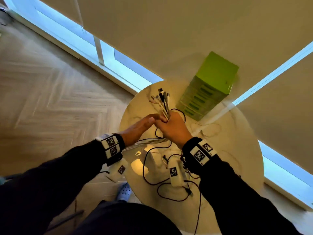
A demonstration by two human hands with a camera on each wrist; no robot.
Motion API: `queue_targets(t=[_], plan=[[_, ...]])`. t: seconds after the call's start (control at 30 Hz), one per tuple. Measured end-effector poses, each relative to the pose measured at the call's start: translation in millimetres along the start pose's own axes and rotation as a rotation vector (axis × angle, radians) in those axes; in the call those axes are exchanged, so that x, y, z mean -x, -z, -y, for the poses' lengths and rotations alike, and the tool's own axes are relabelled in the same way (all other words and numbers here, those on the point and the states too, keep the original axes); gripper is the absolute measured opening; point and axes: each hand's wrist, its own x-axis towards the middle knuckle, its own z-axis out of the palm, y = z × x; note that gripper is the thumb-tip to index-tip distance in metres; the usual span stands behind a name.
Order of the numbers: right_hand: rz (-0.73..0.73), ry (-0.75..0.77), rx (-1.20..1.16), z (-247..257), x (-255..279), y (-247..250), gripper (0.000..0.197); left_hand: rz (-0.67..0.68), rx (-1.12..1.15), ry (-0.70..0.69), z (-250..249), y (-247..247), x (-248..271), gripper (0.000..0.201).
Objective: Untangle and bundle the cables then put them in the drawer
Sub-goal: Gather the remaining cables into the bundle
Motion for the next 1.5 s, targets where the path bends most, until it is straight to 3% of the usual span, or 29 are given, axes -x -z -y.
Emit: queue_targets(t=[0.07,0.13,0.2,0.37,0.43,0.5,0.57,0.7,0.8,0.87,0.97,1.03,1.1,1.17,1.3,1.5], plan=[[0.090,0.084,0.053,3.6,5.5,-12.2,0.002,0.004,0.161,-0.013,-27.2,-8.3,-16.4,0.048],[0.098,0.075,-0.022,3.7,9.4,-17.8,0.007,0.034,0.162,0.003,-44.7,-13.5,-31.3,0.038],[0.125,-0.064,-0.160,-1.2,12.1,-13.1,0.017,0.106,0.085,0.004,-55.5,-15.9,-44.5,0.037],[0.407,-0.196,-0.260,-33.4,25.5,9.8,0.038,0.297,-0.047,0.025,-67.0,-25.4,-66.0,0.045],[0.298,-0.265,-0.136,-51.1,21.8,18.1,0.039,0.357,-0.070,0.052,-66.4,-34.7,-69.9,0.046],[0.099,-0.290,0.094,-65.0,14.2,17.8,0.031,0.324,-0.074,0.054,-60.0,-45.8,-75.0,0.045],[0.014,-0.313,0.235,-69.3,11.9,5.8,0.023,0.217,0.026,0.099,-53.3,-56.3,-81.9,0.040],[0.290,-0.256,0.127,-86.1,12.5,-11.6,0.030,0.127,0.058,0.213,-43.0,-70.3,-94.8,0.038],[0.462,-0.260,0.126,-100.9,14.2,13.7,0.045,0.131,0.007,0.228,-34.5,-77.4,-109.1,0.029],[0.489,-0.292,0.137,-115.5,12.9,40.8,0.034,0.123,-0.038,0.245,-27.6,-82.3,-120.9,0.028],[0.408,-0.433,0.092,-148.2,-1.6,85.4,0.021,0.114,-0.058,0.283,-16.6,-91.0,-135.8,0.035],[0.278,-0.487,0.206,-177.7,-18.0,109.0,0.019,0.122,-0.060,0.329,-10.0,-97.8,-142.1,0.036],[0.166,-0.502,0.438,-209.3,-35.6,125.8,0.026,0.117,-0.064,0.366,-2.4,-104.5,-147.6,0.037],[0.096,-0.540,0.513,-235.3,-49.2,134.2,0.041,0.107,-0.085,0.376,4.8,-110.2,-152.1,0.035],[0.112,-0.599,0.699,-266.3,-62.8,130.2,0.051,0.083,-0.092,0.390,14.0,-115.2,-154.8,0.031],[0.095,-0.471,0.973,-280.9,-67.1,122.9,0.031,0.071,-0.048,0.409,26.4,-117.3,-157.6,0.030]])
